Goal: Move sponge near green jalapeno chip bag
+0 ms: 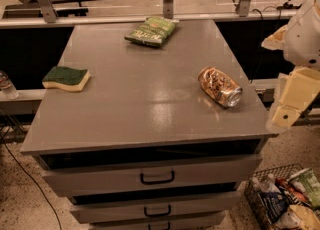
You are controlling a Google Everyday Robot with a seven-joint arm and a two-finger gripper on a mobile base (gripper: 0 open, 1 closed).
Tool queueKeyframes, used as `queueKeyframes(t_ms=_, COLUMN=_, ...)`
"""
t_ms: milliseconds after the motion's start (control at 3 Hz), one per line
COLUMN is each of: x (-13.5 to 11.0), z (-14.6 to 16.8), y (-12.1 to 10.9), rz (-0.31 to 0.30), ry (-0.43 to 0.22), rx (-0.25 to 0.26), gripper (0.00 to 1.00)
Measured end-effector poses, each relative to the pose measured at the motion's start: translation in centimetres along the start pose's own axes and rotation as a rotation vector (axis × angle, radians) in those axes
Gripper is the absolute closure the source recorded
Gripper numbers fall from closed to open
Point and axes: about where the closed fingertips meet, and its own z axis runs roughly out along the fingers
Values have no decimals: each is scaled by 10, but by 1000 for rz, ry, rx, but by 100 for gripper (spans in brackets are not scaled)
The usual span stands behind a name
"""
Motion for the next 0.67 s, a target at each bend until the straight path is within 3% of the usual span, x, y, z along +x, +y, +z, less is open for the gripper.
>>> queueKeyframes(t_ms=333, x=-54, z=44, y=3, rz=-22, ry=-109, rx=-56, gripper=0)
queueKeyframes(t_ms=667, x=-126, z=80, y=-2, rz=-46, ry=-233, rx=-90, gripper=0)
